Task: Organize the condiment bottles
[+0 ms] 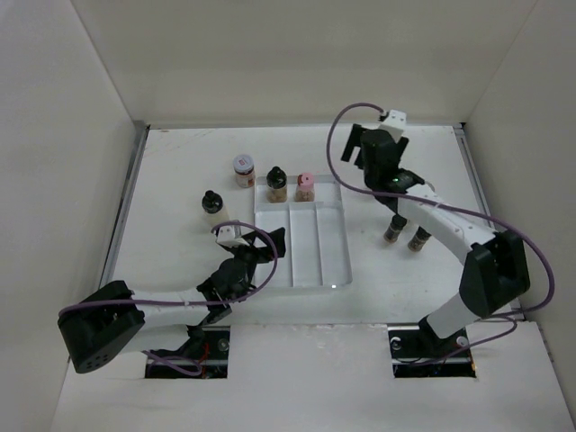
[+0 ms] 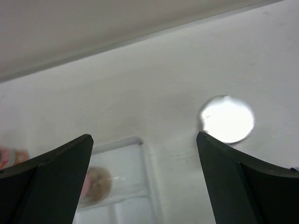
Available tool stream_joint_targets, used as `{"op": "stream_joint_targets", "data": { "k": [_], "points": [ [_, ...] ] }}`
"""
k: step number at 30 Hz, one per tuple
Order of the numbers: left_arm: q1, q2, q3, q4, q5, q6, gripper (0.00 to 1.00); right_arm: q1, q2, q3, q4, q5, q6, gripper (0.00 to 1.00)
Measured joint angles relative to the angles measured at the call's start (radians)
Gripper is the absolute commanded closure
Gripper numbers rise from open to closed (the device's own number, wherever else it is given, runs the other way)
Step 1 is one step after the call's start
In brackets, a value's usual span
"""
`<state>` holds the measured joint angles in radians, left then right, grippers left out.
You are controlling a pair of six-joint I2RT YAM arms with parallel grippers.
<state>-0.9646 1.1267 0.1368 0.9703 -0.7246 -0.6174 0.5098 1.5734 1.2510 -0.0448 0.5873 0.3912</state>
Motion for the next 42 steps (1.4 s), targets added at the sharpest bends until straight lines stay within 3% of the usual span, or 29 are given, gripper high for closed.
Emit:
{"op": "stream_joint_targets", "data": {
  "k": [6,16,19,21,23,29,34,42],
  "points": [
    [0.0,0.014,0.0,0.0,0.005,0.0,0.01,-0.158,-0.009,-0.053,-0.017,0.064,-0.031,0.0],
    [0.0,0.029,0.0,0.001,0.016,-0.001,0.01,-0.216,0.144,-0.011,-0.034,-0.055,-0.062,0.02],
    [0.002,0.033,0.0,0.001,0.017,-0.001,0.01,-0.216,0.163,0.003,-0.033,-0.084,-0.066,0.3],
    [0.002,0.035,0.0,0.001,0.018,-0.001,0.01,-0.216,0.166,0.004,-0.031,-0.088,-0.068,0.43],
    [0.002,0.036,0.0,0.002,0.018,-0.001,0.01,-0.216,0.166,0.004,-0.03,-0.091,-0.06,0.48],
    [0.006,0.043,0.0,0.001,0.019,-0.001,0.01,-0.188,0.121,0.003,-0.045,-0.079,-0.083,0.48],
    [0.01,0.049,0.0,0.002,0.021,-0.001,0.02,-0.079,0.047,0.009,-0.038,-0.064,-0.103,0.49],
    [0.01,0.049,0.0,0.002,0.023,-0.003,0.02,0.062,0.087,0.043,0.003,-0.076,-0.107,0.49]
  ]
}}
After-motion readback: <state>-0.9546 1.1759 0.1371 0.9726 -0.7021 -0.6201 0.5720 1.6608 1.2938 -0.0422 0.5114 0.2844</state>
